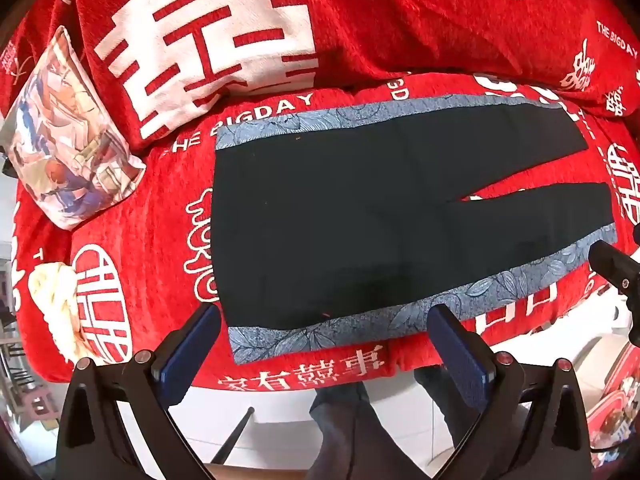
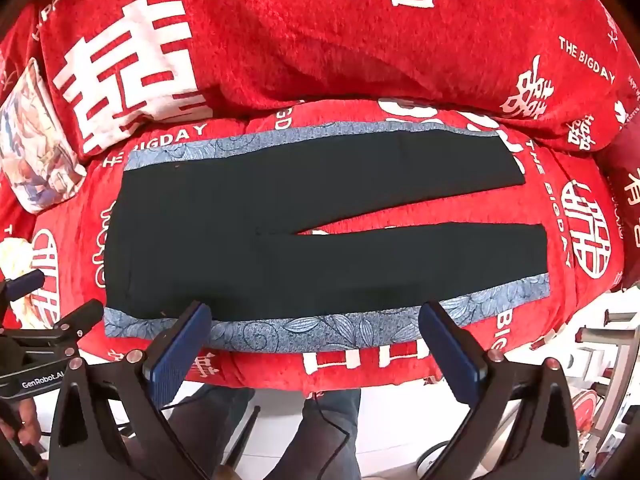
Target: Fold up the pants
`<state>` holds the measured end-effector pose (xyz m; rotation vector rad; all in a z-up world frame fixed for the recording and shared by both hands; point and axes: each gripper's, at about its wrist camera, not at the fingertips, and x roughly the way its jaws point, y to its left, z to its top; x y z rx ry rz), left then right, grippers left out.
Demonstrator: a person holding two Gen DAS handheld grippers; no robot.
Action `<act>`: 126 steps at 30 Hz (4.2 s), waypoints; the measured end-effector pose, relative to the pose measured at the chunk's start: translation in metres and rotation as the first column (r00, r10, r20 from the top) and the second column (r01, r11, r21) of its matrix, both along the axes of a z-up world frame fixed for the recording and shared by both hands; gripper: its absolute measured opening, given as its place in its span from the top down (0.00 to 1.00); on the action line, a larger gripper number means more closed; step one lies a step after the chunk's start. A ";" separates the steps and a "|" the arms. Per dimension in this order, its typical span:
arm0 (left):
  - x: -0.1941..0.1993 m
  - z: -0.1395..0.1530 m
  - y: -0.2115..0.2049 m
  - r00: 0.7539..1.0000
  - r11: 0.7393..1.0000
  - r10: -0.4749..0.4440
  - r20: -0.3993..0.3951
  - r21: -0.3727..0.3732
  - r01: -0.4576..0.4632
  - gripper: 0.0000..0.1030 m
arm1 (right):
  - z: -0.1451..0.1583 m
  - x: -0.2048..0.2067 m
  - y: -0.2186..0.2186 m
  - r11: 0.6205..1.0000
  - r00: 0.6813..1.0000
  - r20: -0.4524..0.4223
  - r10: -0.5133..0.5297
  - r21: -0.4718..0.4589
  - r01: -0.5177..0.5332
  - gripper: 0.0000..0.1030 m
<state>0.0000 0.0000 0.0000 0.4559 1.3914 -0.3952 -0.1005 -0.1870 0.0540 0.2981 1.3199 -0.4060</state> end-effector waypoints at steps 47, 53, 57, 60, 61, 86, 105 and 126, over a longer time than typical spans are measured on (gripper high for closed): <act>0.000 0.002 0.000 1.000 0.999 -0.011 -0.001 -0.037 0.011 0.00 | -0.001 0.000 -0.004 1.000 1.000 -0.005 0.006 -0.024 -0.006 0.00; 0.001 0.002 -0.001 1.000 0.999 -0.011 0.007 -0.040 0.011 0.00 | 0.001 0.001 -0.008 1.000 1.000 -0.003 0.003 -0.024 -0.003 0.00; 0.001 0.002 -0.001 1.000 0.999 -0.011 0.013 -0.042 0.011 0.00 | 0.001 0.000 -0.008 1.000 1.000 -0.003 0.003 -0.024 -0.003 0.00; 0.001 0.002 0.000 1.000 0.999 -0.009 0.018 -0.047 0.010 0.00 | 0.001 0.000 -0.008 1.000 1.000 -0.004 0.004 -0.026 -0.004 0.00; 0.001 0.002 0.000 1.000 0.999 -0.010 0.020 -0.044 0.011 0.00 | 0.001 0.001 -0.009 1.000 1.000 -0.004 0.005 -0.028 -0.005 0.00; -0.019 -0.003 -0.018 0.998 0.996 0.065 0.009 0.053 -0.065 0.00 | -0.014 -0.026 -0.022 0.998 0.998 0.012 0.055 -0.001 -0.055 0.00; -0.041 -0.074 0.010 0.967 0.967 0.253 -0.006 0.027 -0.253 0.00 | -0.094 -0.031 -0.042 0.985 0.991 -0.023 0.135 0.109 -0.132 0.00; -0.037 -0.168 0.162 0.847 0.769 0.501 -0.180 -0.356 -0.531 0.00 | -0.230 -0.066 -0.003 0.553 0.986 0.158 -0.053 0.827 -0.103 0.25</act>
